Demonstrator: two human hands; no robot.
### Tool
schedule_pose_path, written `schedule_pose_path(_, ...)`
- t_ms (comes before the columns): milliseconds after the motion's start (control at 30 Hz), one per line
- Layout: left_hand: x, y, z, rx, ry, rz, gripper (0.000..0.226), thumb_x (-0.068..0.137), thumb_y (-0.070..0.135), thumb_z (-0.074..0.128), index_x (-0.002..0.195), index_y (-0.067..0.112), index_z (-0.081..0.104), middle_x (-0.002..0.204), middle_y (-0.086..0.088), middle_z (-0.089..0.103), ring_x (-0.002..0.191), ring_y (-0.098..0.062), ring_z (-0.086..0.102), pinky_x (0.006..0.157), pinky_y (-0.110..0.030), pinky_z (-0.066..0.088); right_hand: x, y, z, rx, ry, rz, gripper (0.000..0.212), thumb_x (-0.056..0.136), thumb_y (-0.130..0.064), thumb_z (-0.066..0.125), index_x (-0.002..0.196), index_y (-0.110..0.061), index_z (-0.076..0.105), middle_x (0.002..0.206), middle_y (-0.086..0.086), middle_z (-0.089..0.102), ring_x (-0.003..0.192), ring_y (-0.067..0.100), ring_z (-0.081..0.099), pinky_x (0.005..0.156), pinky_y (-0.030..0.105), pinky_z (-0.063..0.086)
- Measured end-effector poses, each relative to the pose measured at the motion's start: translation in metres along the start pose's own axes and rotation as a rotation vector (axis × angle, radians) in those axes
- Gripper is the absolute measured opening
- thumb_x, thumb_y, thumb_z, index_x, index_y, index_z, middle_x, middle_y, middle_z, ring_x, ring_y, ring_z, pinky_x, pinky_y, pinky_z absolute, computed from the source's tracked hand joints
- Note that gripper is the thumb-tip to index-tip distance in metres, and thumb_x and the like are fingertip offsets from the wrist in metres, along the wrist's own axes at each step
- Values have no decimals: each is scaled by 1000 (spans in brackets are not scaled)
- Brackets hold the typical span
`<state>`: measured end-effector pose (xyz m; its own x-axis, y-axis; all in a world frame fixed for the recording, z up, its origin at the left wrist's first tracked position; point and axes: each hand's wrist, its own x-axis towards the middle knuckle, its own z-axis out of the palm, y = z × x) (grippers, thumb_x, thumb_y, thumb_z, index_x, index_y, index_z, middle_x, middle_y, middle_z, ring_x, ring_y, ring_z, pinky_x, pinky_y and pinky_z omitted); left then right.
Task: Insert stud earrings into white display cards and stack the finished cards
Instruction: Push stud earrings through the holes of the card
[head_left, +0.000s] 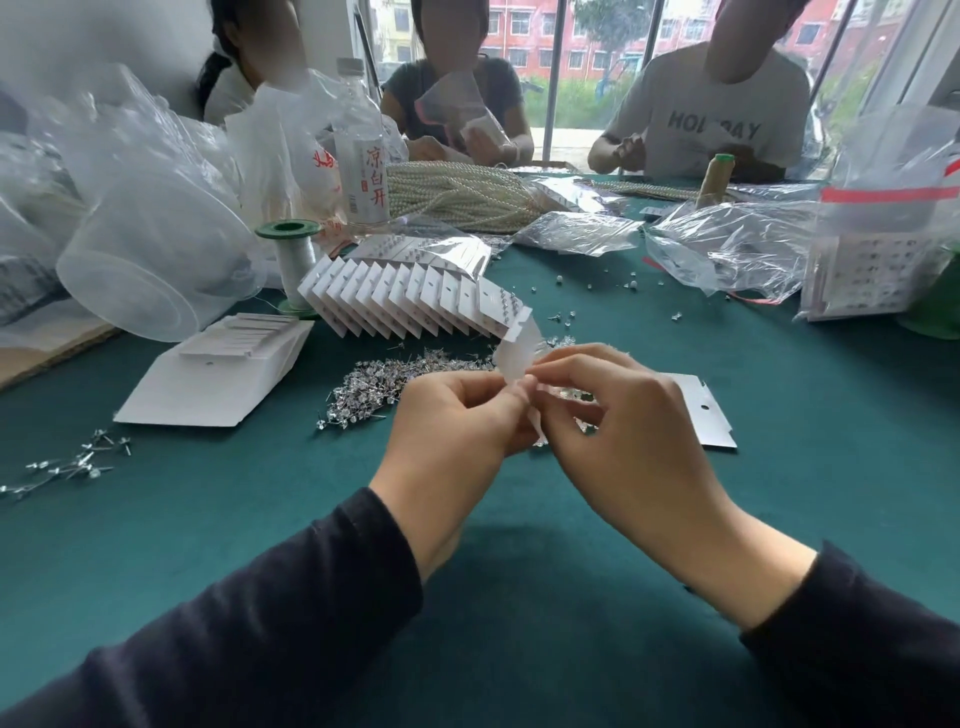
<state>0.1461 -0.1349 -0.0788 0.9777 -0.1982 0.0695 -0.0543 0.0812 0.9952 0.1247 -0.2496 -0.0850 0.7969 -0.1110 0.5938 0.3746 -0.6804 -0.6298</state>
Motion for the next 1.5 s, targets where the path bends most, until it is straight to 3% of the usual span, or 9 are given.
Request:
schedule_pose_path(100, 6, -1, -5, -117, 86, -102, 38, 86, 0, 56, 51, 11, 65, 53, 0, 65, 50, -10, 62, 58, -23, 58, -1, 2, -2, -82, -83, -67, 14, 79, -7, 65, 92, -10, 71, 108, 3, 63, 97, 16, 62, 85, 35, 52)
schedule_pose_path(167, 13, -2, -9, -135, 175, -138, 29, 88, -2, 50, 69, 14, 63, 61, 2, 67, 53, -9, 61, 58, -24, 57, -1, 3, -4, -185, -146, -148, 15, 79, -11, 65, 93, -11, 70, 116, 6, 57, 101, 18, 59, 86, 33, 51)
schedule_pose_path(233, 19, -2, -14, -166, 266, -154, 25, 90, -3, 47, 77, 15, 57, 72, -2, 65, 56, -11, 58, 58, -24, 56, 4, 7, -9, -280, -123, -176, 9, 79, -12, 65, 87, -11, 68, 105, 6, 58, 91, 21, 59, 80, 26, 46)
schedule_pose_path(400, 27, -1, -21, -220, 299, -169, 28, 89, -6, 42, 76, 16, 55, 75, 0, 64, 66, -13, 59, 56, -25, 54, 19, 38, -24, -514, -282, 92, 25, 80, -32, 67, 101, -18, 70, 103, 7, 59, 100, 23, 54, 85, 23, 34)
schedule_pose_path(700, 24, -3, -18, -172, 148, -197, 21, 89, -2, 47, 79, 12, 58, 79, -6, 65, 69, -15, 60, 46, -19, 52, 25, 41, -14, -443, -213, 84, 6, 79, -15, 63, 74, -13, 67, 73, -2, 54, 70, 16, 46, 60, 18, 22)
schedule_pose_path(933, 24, -6, -18, -130, 151, -196, 18, 87, 1, 48, 75, 14, 54, 71, -4, 59, 58, -13, 55, 41, -16, 43, 28, 50, -17, -386, -239, 136, 7, 80, -14, 62, 76, -14, 68, 67, -8, 52, 68, 12, 46, 57, 17, 25)
schedule_pose_path(1067, 23, -5, -18, -112, 148, -194, 20, 87, 0, 49, 72, 13, 54, 67, -3, 59, 54, -12, 54, 42, -16, 43, 31, 52, -19, -379, -310, 109, 8, 80, -14, 62, 74, -17, 66, 68, -14, 46, 64, -1, 43, 60, -3, 28)
schedule_pose_path(1167, 22, -6, -17, -82, 131, -204, 22, 87, 0, 51, 71, 13, 56, 70, -4, 62, 59, -14, 55, 49, -20, 44, 30, 50, -19, -397, -338, 80, 10, 80, -12, 59, 72, -18, 61, 68, -14, 46, 64, -4, 42, 62, -5, 28)
schedule_pose_path(1500, 23, -9, -15, -17, 101, -223, 21, 86, 0, 52, 69, 13, 55, 69, -5, 62, 62, -17, 57, 50, -21, 45, 29, 48, -18, -282, -94, 124, 10, 72, -13, 63, 68, -21, 60, 61, -13, 57, 59, -2, 51, 54, 3, 34)
